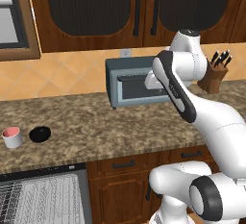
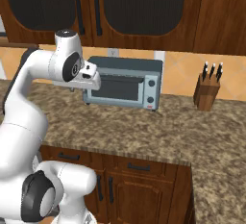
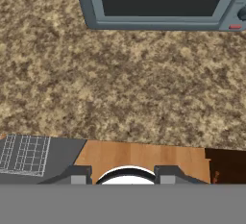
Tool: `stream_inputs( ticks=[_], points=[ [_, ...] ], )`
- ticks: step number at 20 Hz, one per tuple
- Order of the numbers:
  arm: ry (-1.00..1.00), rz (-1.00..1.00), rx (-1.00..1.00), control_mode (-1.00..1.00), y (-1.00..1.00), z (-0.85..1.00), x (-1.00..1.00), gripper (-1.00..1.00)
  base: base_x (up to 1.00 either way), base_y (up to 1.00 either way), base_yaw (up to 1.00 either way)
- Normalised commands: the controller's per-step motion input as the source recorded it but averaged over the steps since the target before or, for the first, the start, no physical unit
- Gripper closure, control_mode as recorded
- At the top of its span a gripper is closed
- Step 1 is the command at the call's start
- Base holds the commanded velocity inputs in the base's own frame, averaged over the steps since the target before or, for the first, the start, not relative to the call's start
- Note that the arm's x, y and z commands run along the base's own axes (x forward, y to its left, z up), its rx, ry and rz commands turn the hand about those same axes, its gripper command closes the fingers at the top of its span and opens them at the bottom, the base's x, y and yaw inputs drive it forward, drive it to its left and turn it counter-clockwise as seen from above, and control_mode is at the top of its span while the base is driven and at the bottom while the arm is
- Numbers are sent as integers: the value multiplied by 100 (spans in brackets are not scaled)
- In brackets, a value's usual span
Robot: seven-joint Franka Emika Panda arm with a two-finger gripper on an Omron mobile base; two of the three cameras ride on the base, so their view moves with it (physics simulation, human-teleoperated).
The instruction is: Pick up the cup and bowl from the counter, place them in the dishwasher, and close the dishwasher door.
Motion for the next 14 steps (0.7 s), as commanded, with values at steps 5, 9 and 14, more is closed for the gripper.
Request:
stream_inputs(
  ticks=[5, 9, 14],
  points=[
    [-6, 0, 0, -100, 0, 0, -43, -100, 0, 0, 0],
    [-4, 2, 0, -100, 9, -3, -86, -100, 0, 0, 0],
    [0, 4, 0, -100, 13, -12, -62, -100, 0, 0, 0]
  ],
)
